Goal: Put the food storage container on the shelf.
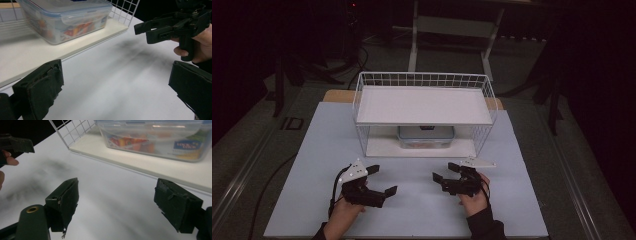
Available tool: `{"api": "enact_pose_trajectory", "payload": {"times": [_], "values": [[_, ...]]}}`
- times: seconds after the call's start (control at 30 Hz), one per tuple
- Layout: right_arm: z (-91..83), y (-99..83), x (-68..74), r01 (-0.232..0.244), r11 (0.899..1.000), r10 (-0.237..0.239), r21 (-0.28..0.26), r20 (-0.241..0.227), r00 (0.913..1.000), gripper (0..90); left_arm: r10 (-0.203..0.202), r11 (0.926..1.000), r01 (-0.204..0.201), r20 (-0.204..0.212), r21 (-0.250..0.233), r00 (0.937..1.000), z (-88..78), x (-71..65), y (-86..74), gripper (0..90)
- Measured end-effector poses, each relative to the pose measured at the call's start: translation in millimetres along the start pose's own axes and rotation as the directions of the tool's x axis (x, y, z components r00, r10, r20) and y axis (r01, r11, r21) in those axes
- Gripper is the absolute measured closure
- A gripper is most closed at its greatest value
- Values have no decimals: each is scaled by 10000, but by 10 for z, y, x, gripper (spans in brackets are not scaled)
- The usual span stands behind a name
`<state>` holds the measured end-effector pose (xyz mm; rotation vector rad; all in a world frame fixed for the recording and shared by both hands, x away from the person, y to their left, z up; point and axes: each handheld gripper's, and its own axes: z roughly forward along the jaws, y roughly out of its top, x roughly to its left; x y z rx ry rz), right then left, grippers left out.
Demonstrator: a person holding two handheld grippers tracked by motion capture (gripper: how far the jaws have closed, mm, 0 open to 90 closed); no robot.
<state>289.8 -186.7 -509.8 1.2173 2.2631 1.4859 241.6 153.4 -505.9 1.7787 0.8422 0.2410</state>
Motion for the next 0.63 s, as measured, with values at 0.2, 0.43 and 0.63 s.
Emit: {"api": "enact_pose_trajectory", "payload": {"times": [0.2,0.43,0.63], "values": [[-112,-57,-8,-17,10000,17,-18,1,10000,195,232,9997,-233,36,43,9997,-59,-27,-28,0],[-326,-141,-48,71,9998,-68,-182,161,9998,195,353,9992,-354,33,203,9994,-131,-44,-81,0],[-387,-189,-122,-78,9999,82,-103,371,9993,195,520,9979,-523,82,381,9986,-121,-59,-107,0]]}}
